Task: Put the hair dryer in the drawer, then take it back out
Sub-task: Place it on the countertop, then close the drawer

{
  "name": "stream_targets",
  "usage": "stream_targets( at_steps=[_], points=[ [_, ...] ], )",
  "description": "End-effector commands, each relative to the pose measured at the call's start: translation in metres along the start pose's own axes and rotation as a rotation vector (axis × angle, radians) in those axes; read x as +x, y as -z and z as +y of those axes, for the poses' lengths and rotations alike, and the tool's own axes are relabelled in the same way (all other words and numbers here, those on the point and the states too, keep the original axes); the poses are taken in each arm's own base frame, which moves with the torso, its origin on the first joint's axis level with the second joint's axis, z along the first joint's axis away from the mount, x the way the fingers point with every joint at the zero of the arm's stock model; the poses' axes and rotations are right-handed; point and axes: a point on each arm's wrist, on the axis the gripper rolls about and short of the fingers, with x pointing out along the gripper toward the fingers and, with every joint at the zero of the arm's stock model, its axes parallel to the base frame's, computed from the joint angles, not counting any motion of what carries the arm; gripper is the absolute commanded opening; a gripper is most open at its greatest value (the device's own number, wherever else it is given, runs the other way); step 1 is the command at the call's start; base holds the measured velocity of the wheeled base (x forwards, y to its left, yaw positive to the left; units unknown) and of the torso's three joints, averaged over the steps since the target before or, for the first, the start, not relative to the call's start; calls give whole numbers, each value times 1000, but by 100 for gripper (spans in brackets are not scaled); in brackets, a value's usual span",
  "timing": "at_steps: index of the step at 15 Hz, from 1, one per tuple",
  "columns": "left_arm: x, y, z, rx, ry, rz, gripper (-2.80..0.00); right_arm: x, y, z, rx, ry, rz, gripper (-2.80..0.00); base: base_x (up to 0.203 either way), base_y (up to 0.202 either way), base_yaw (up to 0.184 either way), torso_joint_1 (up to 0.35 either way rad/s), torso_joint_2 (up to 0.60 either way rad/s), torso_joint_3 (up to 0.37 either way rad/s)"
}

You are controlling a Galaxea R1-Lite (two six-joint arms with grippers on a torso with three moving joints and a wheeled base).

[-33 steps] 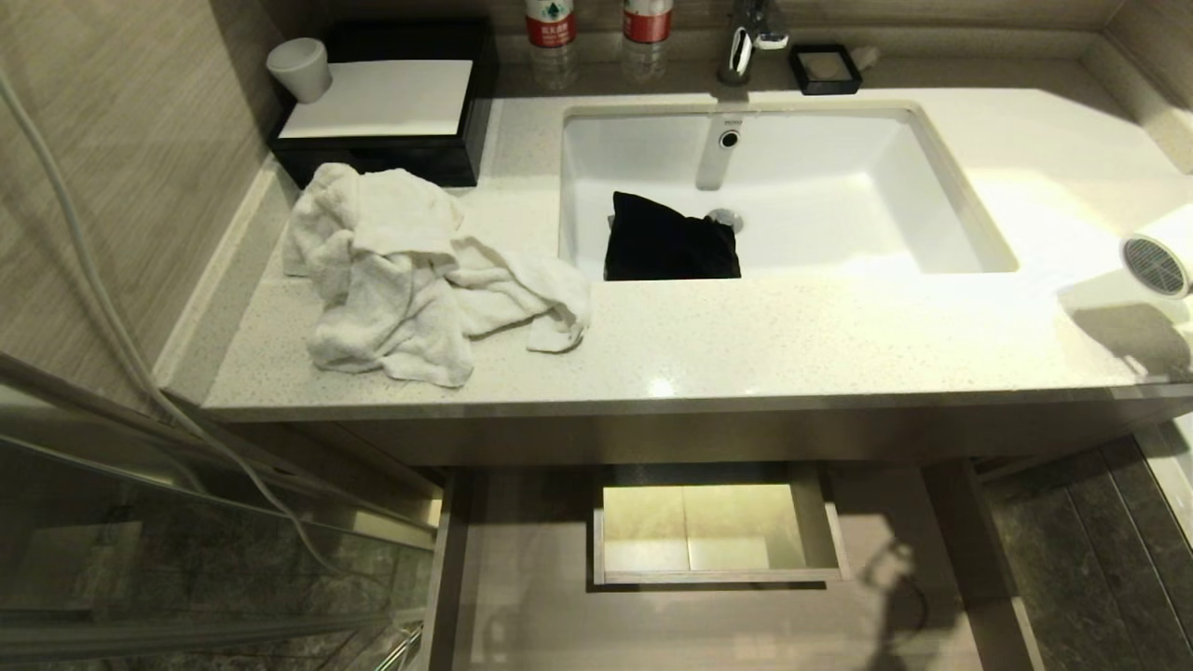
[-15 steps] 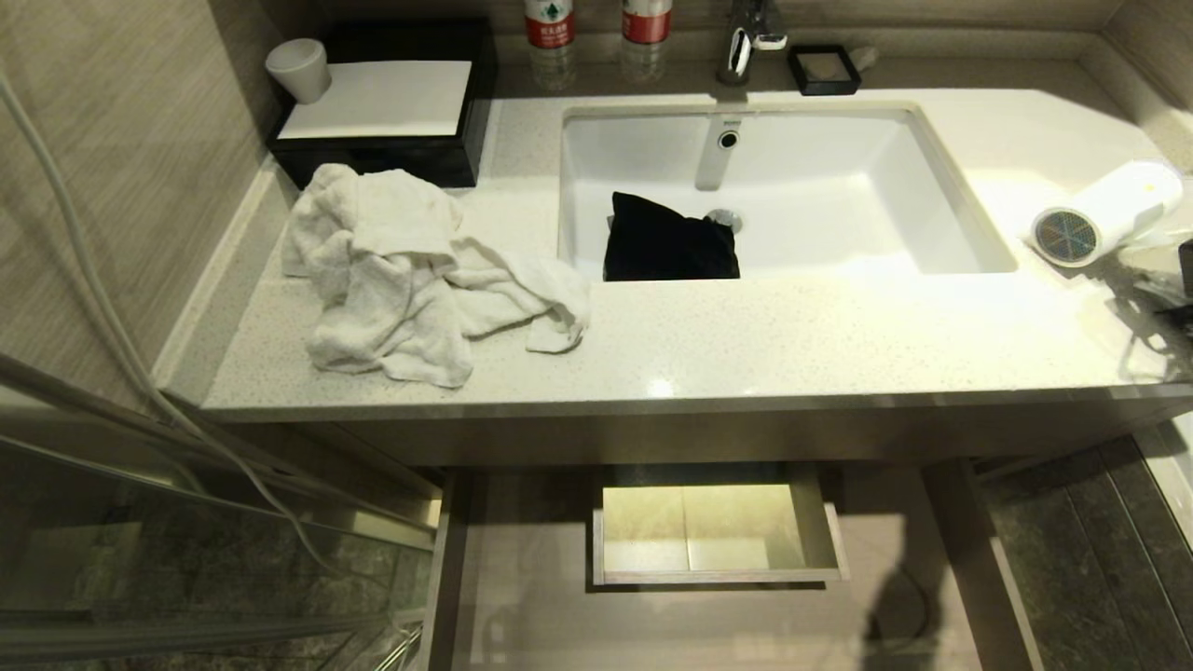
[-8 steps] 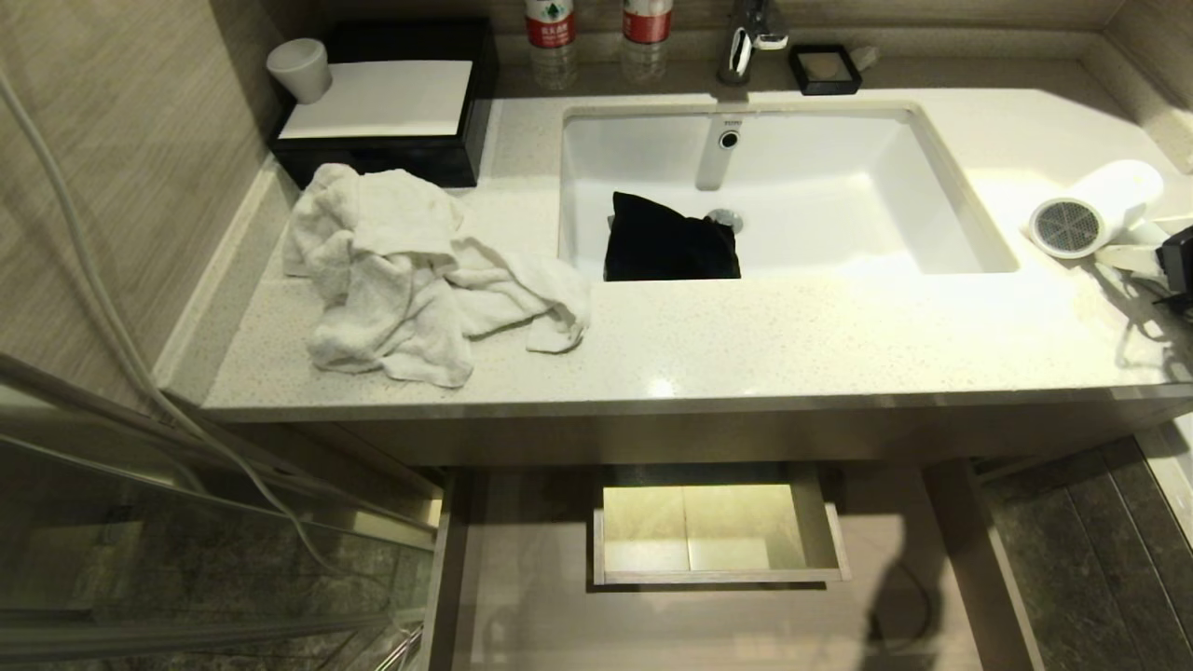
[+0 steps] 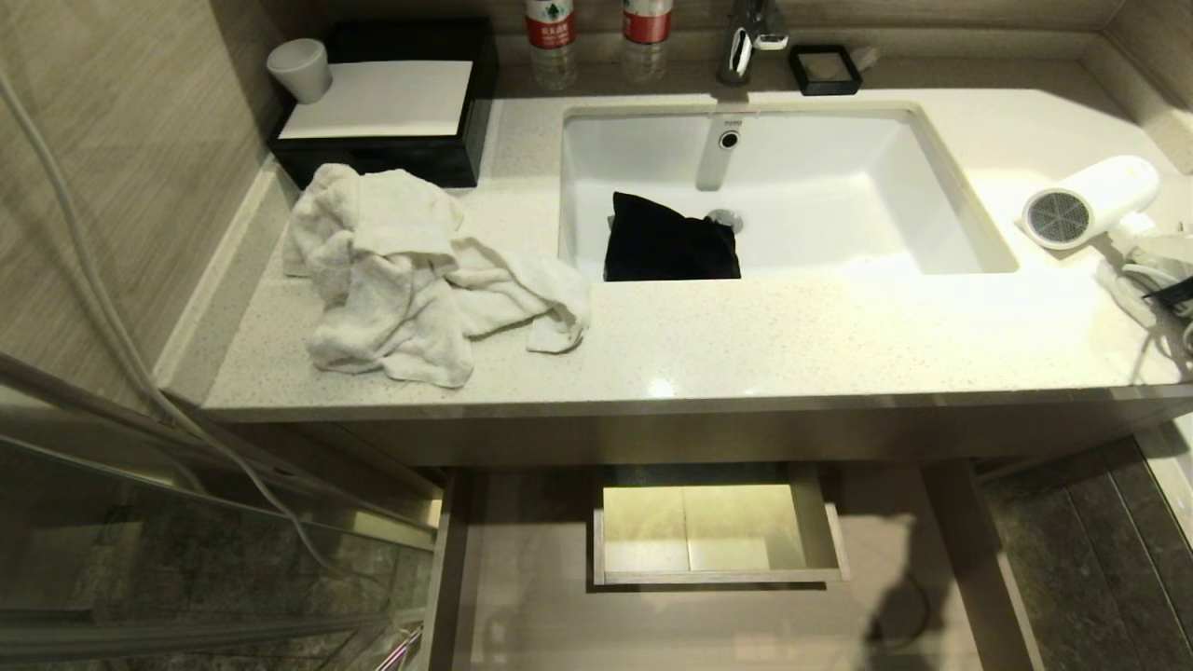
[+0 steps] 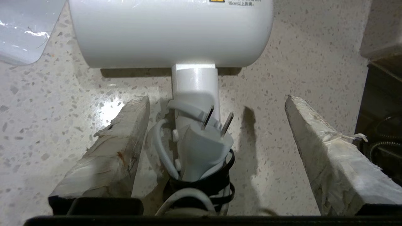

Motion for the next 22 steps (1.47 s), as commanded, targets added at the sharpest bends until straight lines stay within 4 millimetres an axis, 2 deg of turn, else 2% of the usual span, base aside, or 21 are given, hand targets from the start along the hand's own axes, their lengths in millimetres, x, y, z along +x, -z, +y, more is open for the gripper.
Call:
stream_targets(
  at_steps=[1, 7, 10, 14, 18, 22],
  points=[
    [0, 0, 0, -1, 0, 0, -280, -35, -14, 10, -5, 16, 7, -280, 0, 0, 0, 0, 0, 0],
    [0, 0, 0, 0, 0, 1, -280, -106, -23, 64, -16, 59, 95, -280, 0, 0, 0, 0, 0, 0],
    [0, 0, 0, -1, 0, 1, -280, -126, -20, 82, -13, 127, 165, -280, 0, 0, 0, -39, 30, -40],
    [0, 0, 0, -1, 0, 0, -280, -154, -20, 106, -15, 146, 170, -280, 0, 0, 0, -276, 93, -180],
    [0, 0, 0, 0, 0, 0, -280, -172, -14, 126, -13, 147, 169, -280, 0, 0, 0, -295, 59, -236],
    [0, 0, 0, -1, 0, 2, -280, -176, -10, 133, -4, 146, 168, -280, 0, 0, 0, -271, 14, -261]
  ],
)
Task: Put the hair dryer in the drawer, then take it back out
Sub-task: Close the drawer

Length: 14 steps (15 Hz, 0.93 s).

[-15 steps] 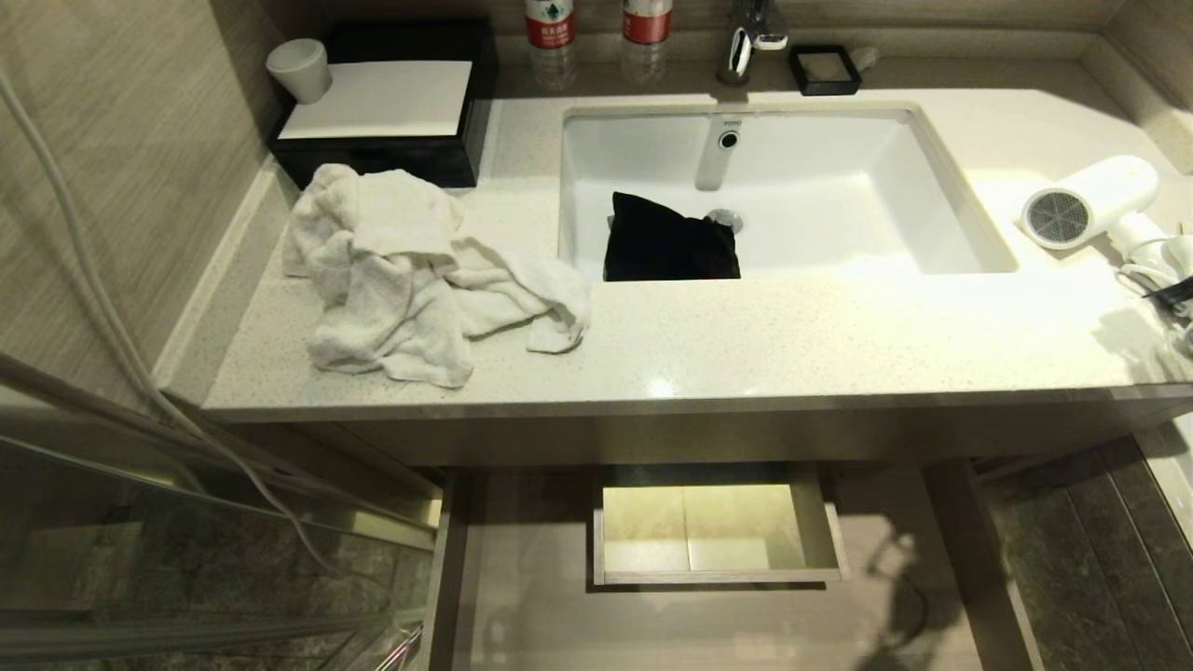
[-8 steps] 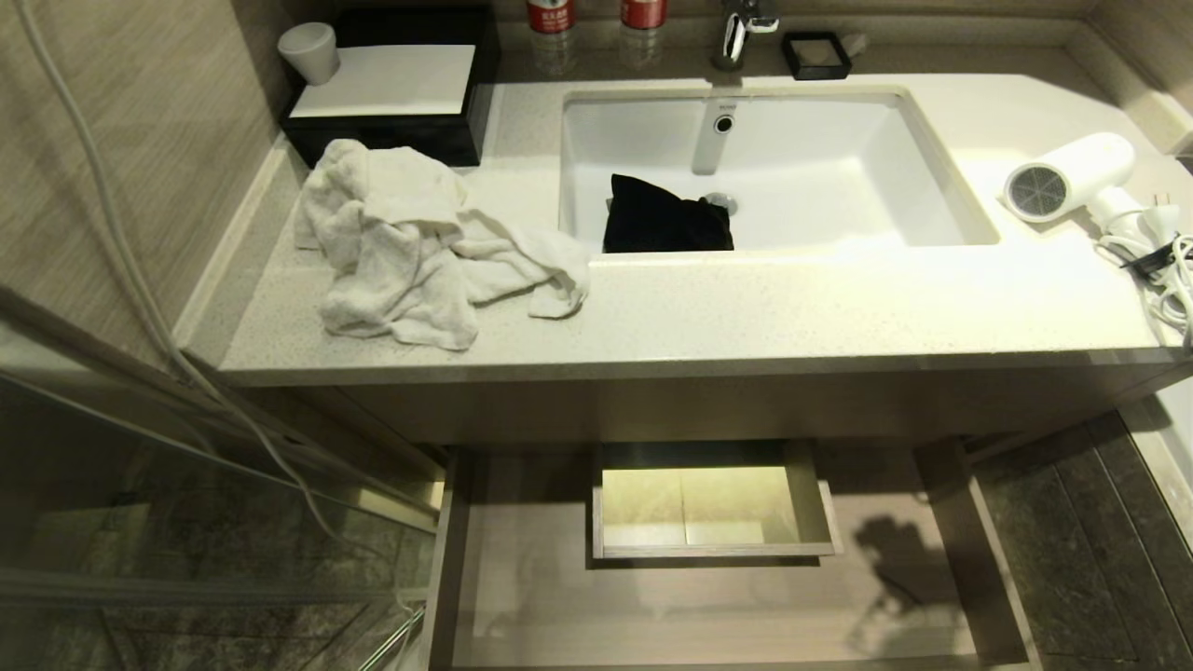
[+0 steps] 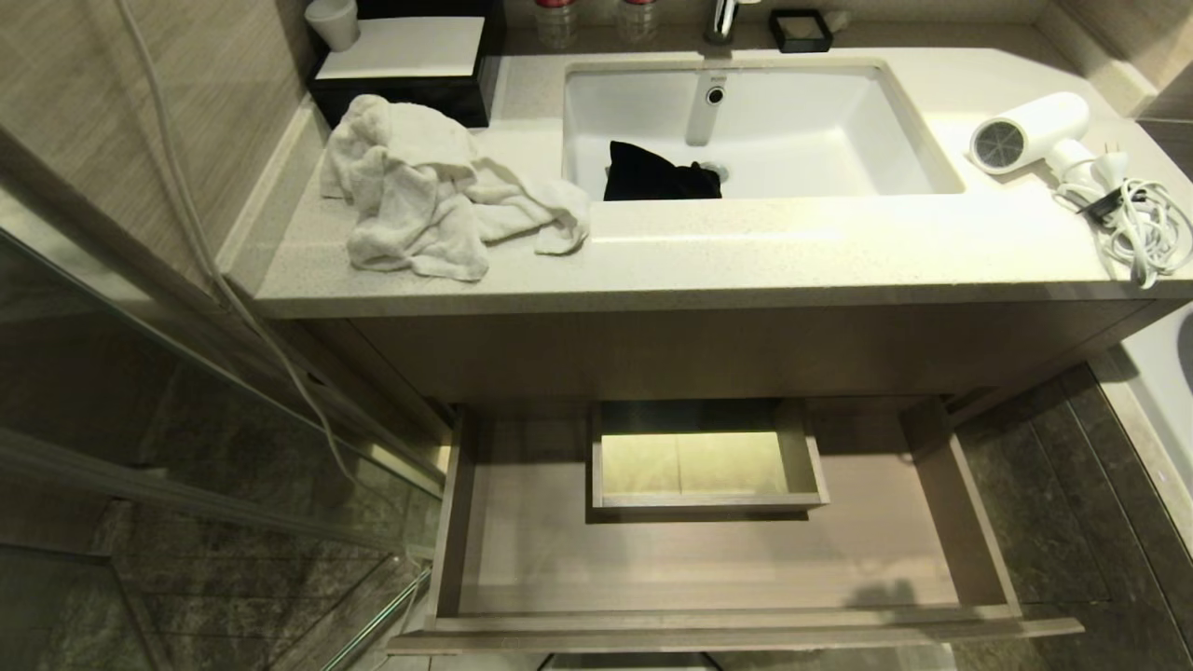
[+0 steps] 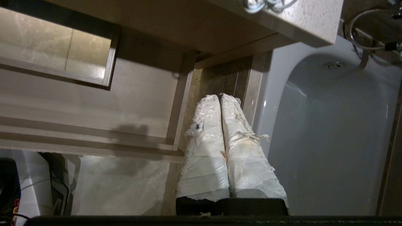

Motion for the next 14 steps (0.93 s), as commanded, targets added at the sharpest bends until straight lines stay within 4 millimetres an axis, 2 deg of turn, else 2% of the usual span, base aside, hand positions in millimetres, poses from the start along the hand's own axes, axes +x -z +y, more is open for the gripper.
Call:
stream_targets(
  at_steps=[1, 3, 5, 9, 14],
  points=[
    [0, 0, 0, -1, 0, 0, -280, -7, -1, 4, -10, 2, -19, -280, 0, 0, 0, -239, -17, -270],
    [0, 0, 0, 1, 0, 0, -280, -11, 6, 12, 9, -17, -10, -280, 0, 0, 0, -159, -19, -168],
    [0, 0, 0, -1, 0, 1, -280, -15, 8, 15, 14, -16, -14, -280, 0, 0, 0, -179, 234, 53],
    [0, 0, 0, -1, 0, 0, -280, -20, 5, 16, 15, -21, -14, -280, 0, 0, 0, -170, 317, 132],
    [0, 0, 0, -1, 0, 0, -280, -26, 12, 25, 18, -24, -8, -280, 0, 0, 0, -176, 332, 158]
  ],
)
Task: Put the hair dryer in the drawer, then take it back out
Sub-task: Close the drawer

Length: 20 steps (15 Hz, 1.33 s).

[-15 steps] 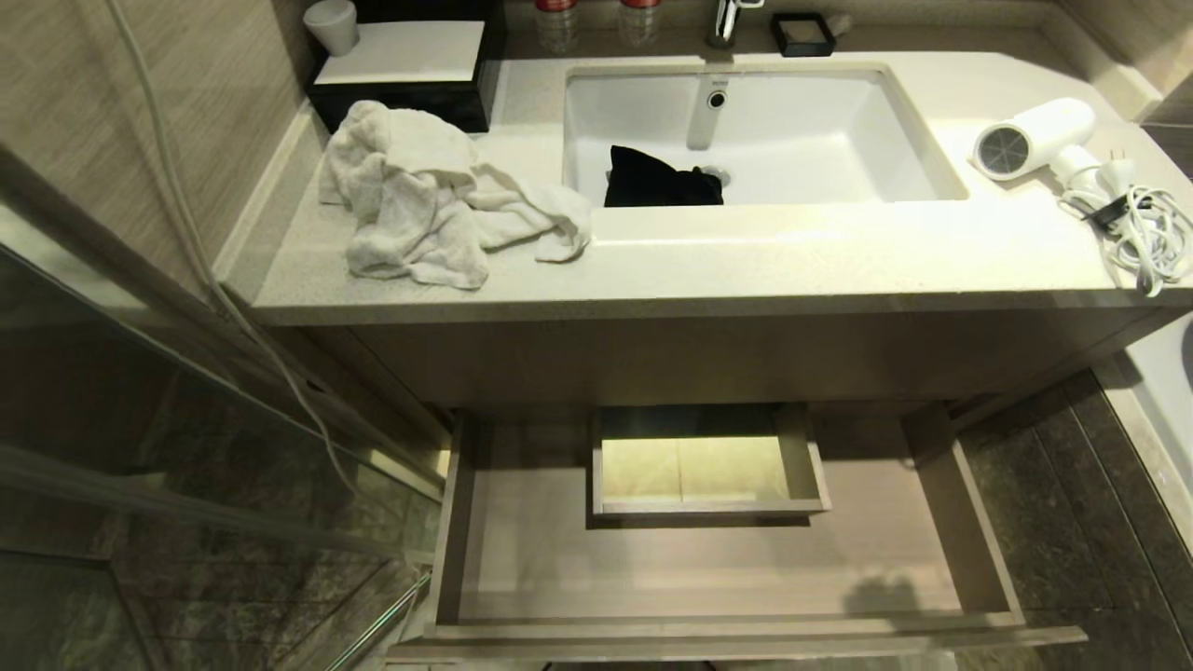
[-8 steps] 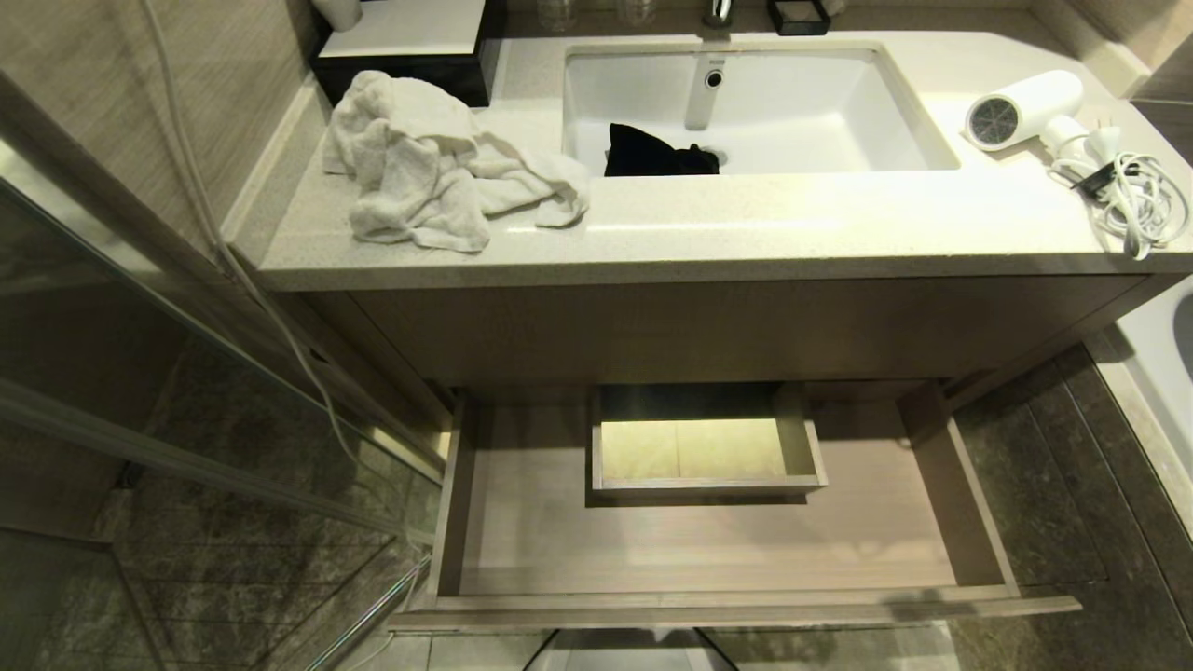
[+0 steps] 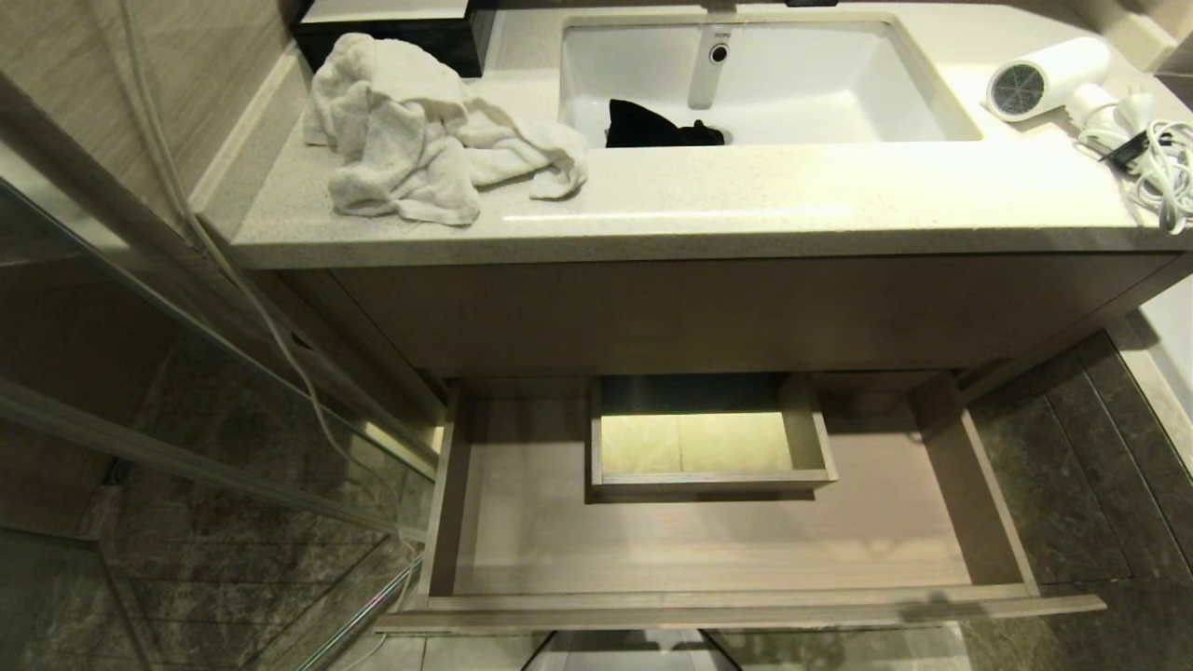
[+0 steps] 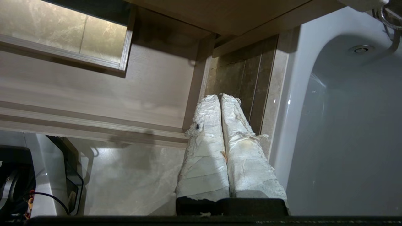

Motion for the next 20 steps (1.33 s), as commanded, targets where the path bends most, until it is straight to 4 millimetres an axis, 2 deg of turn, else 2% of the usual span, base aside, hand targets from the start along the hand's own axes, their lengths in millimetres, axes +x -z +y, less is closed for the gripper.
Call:
stream_targets(
  at_steps=[1, 20],
  points=[
    [0, 0, 0, -1, 0, 1, -280, -3, 3, 4, -4, -3, 0, -280, 0, 0, 0, -180, 362, 174],
    [0, 0, 0, -1, 0, 0, -280, -5, 17, 16, 5, -26, 27, -280, 0, 0, 0, -283, 505, 217]
  ],
)
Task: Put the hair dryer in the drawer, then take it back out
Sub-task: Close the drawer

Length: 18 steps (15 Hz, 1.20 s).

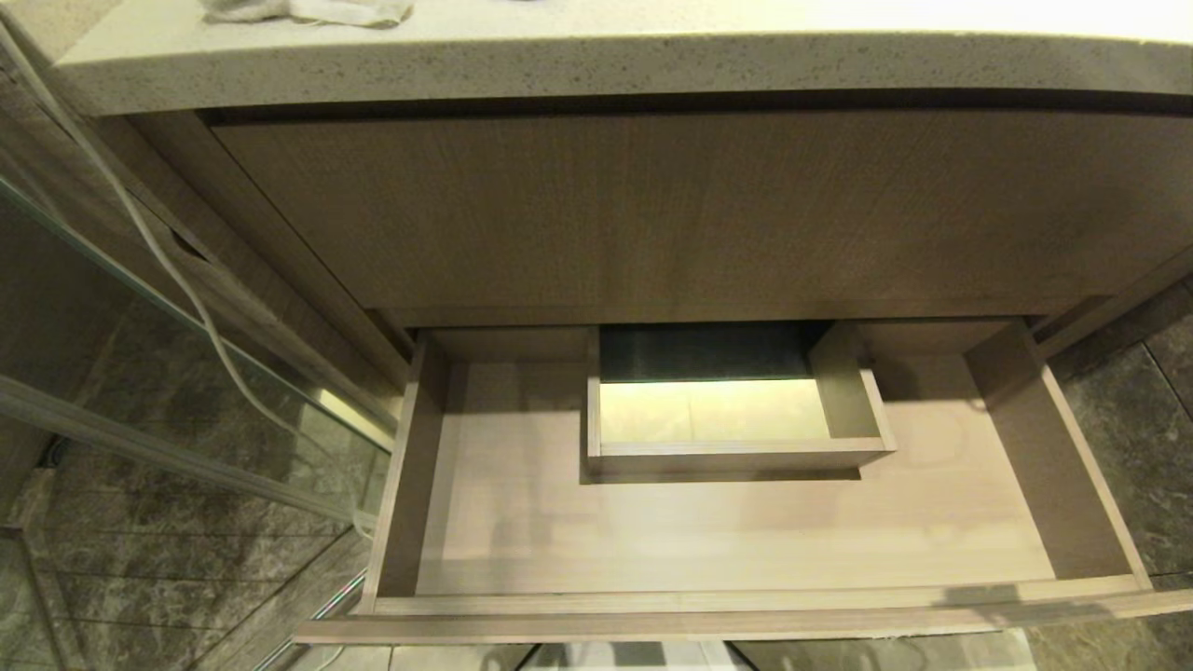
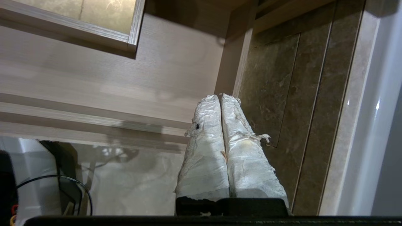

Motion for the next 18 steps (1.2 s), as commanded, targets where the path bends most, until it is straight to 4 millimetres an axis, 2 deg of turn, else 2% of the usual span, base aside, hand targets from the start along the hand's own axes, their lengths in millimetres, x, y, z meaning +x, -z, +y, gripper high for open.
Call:
stream_targets(
  at_steps=[1, 5, 18],
  points=[
    [0, 0, 0, 0, 0, 1, -280, 0, 1, 1, -2, -2, -2, -280, 0, 0, 0, -298, 488, 178],
    [0, 0, 0, 1, 0, 0, -280, 3, 0, -2, 1, -5, 4, -280, 0, 0, 0, -277, 369, 139],
    [0, 0, 0, 0, 0, 0, -280, 29, 6, -12, 39, -59, 69, -280, 0, 0, 0, -65, 336, 246]
  ],
)
